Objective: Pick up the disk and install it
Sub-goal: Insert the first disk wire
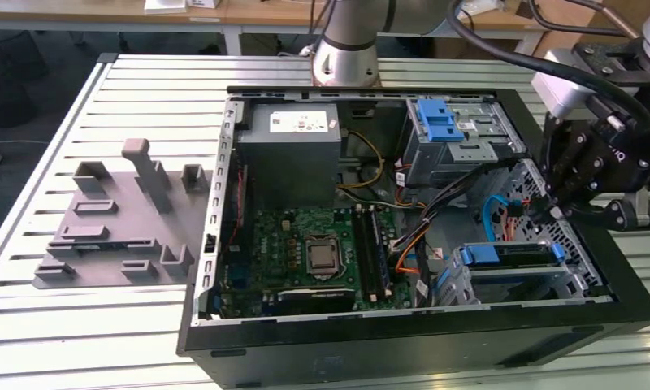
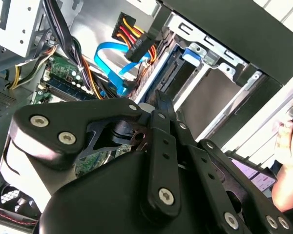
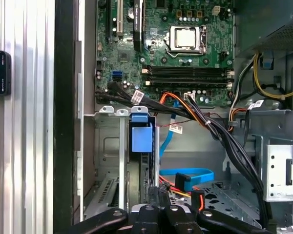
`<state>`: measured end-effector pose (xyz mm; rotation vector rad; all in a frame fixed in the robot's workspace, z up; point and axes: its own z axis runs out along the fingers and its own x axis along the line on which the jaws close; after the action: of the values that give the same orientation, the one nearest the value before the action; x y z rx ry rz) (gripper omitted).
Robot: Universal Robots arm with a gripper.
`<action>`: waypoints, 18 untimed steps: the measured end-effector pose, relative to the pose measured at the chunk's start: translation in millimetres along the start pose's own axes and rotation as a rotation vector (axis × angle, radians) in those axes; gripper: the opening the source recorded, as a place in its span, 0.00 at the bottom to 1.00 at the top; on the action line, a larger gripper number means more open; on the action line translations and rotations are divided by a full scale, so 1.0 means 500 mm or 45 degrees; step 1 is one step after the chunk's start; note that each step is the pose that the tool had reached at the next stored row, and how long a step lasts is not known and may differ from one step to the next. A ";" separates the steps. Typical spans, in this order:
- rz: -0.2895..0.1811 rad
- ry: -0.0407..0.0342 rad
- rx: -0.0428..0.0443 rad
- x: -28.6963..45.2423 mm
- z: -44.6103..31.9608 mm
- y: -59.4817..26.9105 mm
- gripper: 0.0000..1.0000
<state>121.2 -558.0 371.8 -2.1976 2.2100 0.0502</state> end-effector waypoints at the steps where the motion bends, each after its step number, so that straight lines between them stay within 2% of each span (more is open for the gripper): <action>1: 0.001 0.0001 0.000 -0.003 0.000 -0.001 0.11; 7: 0.019 -0.0001 0.001 -0.016 0.003 -0.010 0.11; 18: 0.020 0.0015 0.001 -0.063 0.007 -0.011 0.11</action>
<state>127.0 -526.2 369.5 -2.1811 2.2272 0.0485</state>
